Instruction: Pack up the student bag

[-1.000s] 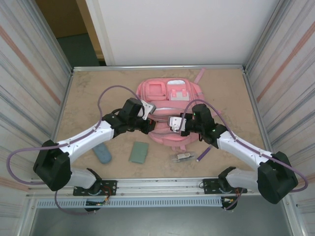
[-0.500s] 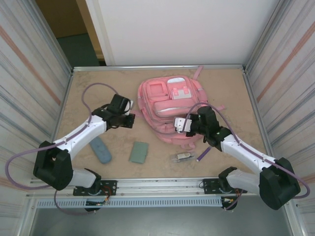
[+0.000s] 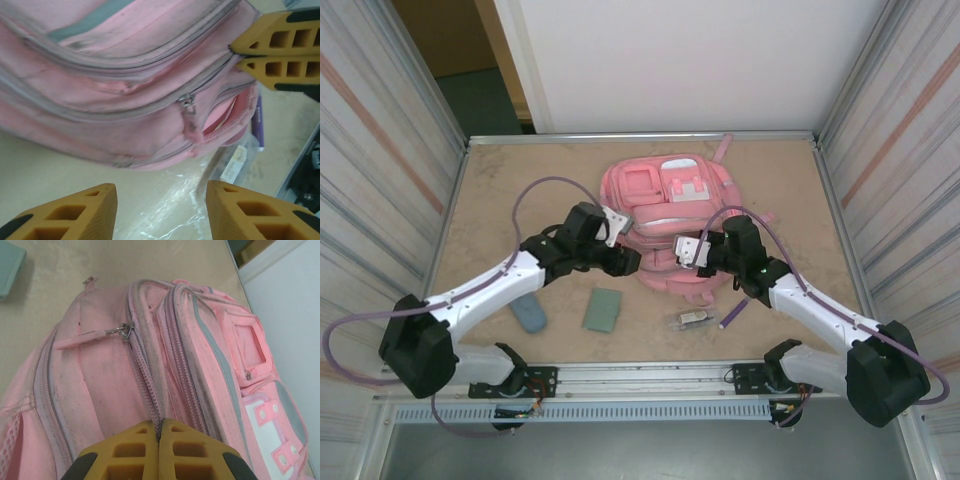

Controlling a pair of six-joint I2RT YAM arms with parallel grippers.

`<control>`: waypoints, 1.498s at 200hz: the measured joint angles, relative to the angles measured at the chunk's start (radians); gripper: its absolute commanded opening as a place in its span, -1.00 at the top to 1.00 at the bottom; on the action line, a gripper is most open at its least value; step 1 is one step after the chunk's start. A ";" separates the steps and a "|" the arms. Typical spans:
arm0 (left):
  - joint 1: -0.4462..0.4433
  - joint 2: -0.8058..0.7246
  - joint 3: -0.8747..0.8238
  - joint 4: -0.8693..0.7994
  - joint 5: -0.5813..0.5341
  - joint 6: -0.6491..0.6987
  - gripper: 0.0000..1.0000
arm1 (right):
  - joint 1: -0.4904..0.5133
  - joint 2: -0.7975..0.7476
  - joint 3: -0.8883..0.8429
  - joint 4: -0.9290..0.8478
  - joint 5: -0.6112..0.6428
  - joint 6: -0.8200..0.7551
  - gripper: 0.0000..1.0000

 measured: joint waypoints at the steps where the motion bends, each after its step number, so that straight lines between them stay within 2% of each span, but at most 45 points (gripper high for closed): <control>1: -0.001 0.002 0.001 0.000 0.000 -0.003 0.02 | 0.000 0.000 0.000 0.000 0.000 0.000 1.00; 70: -0.099 0.140 0.045 0.066 -0.019 -0.137 0.04 | 0.043 0.030 0.000 0.023 -0.021 0.070 1.00; 87: -0.103 0.154 0.060 0.069 -0.062 -0.162 0.22 | 0.060 0.041 0.000 0.023 -0.019 0.077 1.00; 121: -0.103 0.163 0.069 0.057 -0.132 -0.191 0.44 | 0.067 0.044 0.000 0.034 -0.018 0.097 1.00; 162: -0.103 0.179 0.072 0.050 -0.156 -0.206 1.00 | 0.067 0.048 0.001 0.037 -0.015 0.120 1.00; 181: -0.103 0.178 0.072 0.045 -0.167 -0.196 1.00 | 0.067 0.058 0.005 0.037 -0.016 0.124 1.00; 188: -0.103 0.178 0.072 0.042 -0.169 -0.191 1.00 | 0.068 0.064 0.008 0.037 -0.017 0.127 0.90; 196: -0.103 0.176 0.072 0.038 -0.172 -0.180 1.00 | 0.069 0.069 0.015 0.033 -0.019 0.132 0.50; 205: -0.103 0.173 0.071 0.037 -0.177 -0.164 1.00 | 0.071 0.077 0.027 0.024 -0.025 0.143 0.30; 229: -0.103 0.148 0.060 0.033 -0.202 -0.109 1.00 | 0.059 0.091 0.082 -0.020 -0.153 0.182 0.12; 254: -0.103 0.114 0.024 0.047 -0.230 -0.040 1.00 | -0.041 0.093 0.150 -0.066 -0.312 0.321 -0.08; 271: -0.102 0.087 -0.028 0.087 -0.249 0.019 1.00 | -0.090 0.093 0.197 -0.087 -0.295 0.483 -0.14; 299: -0.102 0.048 -0.152 0.197 -0.274 0.106 1.00 | -0.100 0.135 0.346 -0.190 -0.255 0.720 -0.19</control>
